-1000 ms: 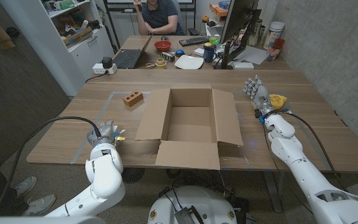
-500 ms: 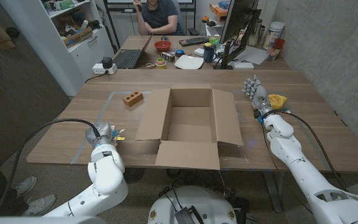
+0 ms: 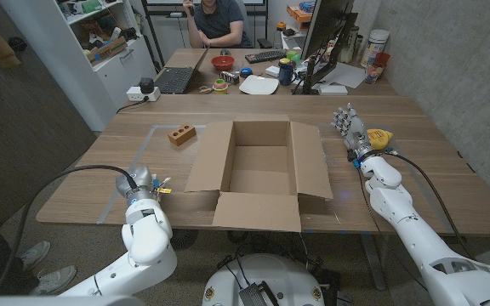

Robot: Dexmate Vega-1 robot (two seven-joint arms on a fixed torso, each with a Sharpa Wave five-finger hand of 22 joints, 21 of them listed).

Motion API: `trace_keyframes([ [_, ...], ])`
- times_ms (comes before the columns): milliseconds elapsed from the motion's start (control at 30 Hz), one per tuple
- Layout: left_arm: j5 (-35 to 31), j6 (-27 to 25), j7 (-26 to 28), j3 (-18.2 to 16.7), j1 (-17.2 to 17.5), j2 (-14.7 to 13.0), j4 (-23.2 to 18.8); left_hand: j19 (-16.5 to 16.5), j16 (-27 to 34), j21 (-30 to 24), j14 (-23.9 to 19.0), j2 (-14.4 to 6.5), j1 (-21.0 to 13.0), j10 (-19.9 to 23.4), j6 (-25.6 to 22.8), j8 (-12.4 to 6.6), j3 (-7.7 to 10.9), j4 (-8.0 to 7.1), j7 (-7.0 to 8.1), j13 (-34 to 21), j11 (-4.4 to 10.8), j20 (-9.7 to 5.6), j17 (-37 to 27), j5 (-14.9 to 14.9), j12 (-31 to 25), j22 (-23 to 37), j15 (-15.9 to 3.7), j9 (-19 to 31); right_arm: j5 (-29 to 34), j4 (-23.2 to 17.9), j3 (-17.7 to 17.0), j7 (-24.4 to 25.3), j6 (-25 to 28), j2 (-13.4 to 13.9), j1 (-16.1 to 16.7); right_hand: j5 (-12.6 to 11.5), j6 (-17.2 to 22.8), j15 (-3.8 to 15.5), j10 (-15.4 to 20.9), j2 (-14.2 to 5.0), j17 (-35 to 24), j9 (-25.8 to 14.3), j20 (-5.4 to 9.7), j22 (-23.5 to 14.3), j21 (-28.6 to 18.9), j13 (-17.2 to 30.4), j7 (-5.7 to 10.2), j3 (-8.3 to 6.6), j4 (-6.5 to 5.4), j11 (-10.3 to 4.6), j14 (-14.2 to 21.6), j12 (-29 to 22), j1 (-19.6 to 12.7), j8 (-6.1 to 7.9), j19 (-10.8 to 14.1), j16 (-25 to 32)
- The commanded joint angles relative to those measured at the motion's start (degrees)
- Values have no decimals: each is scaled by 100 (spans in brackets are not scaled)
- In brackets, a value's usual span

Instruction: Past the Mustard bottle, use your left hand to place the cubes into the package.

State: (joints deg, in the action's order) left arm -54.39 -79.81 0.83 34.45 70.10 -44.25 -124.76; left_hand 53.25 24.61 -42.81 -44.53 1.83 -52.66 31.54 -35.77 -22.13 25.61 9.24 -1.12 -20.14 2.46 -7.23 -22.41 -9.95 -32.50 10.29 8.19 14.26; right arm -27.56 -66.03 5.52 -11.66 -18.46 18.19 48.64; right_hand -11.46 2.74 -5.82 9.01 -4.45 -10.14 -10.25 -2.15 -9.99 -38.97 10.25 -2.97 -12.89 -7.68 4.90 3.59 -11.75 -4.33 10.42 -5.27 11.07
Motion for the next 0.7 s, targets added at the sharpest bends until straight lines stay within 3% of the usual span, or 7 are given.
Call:
trace_keyframes([
  [33, -602, -17, -135, -60, 123, 69, -217, 40, 33, -44, -1574, -965, -1045, 1011, -38, -37, 349, -66, 56, -69, 359, -392, -65, -21, -88, 18, -2092, 46, -27, 52, -22, -47, 2, 9, -9, -24, 22, -40, 28, 2, -7, -22, -16, -16, 8, 35, 11, 25, 6, 8, 27, -40, 39, 45, 2, -19],
  [333, -1075, -17, -223, -156, 240, 174, -352, 37, 7, -57, -1552, -963, -1077, 995, -77, -67, 327, -85, 61, -155, 361, -395, -133, -19, -172, 22, -2081, 82, -17, 70, -26, -65, 21, 10, -8, -29, 22, -43, 25, 4, -6, -22, -13, -16, 25, 35, 12, 31, 7, 12, 28, -38, 42, 45, 5, -23],
  [700, -1220, -16, -31, -234, 259, 106, -480, 25, -41, -71, -1521, -964, -1114, 971, -99, -92, 310, -105, 68, -261, 390, -398, -204, -19, -273, 24, -2088, 124, -19, 103, -34, -82, -5, -15, -17, -36, 16, -35, 31, 4, -4, -22, -13, -17, 45, 35, 11, 37, 9, 12, 28, -39, 43, 43, 15, -28],
])
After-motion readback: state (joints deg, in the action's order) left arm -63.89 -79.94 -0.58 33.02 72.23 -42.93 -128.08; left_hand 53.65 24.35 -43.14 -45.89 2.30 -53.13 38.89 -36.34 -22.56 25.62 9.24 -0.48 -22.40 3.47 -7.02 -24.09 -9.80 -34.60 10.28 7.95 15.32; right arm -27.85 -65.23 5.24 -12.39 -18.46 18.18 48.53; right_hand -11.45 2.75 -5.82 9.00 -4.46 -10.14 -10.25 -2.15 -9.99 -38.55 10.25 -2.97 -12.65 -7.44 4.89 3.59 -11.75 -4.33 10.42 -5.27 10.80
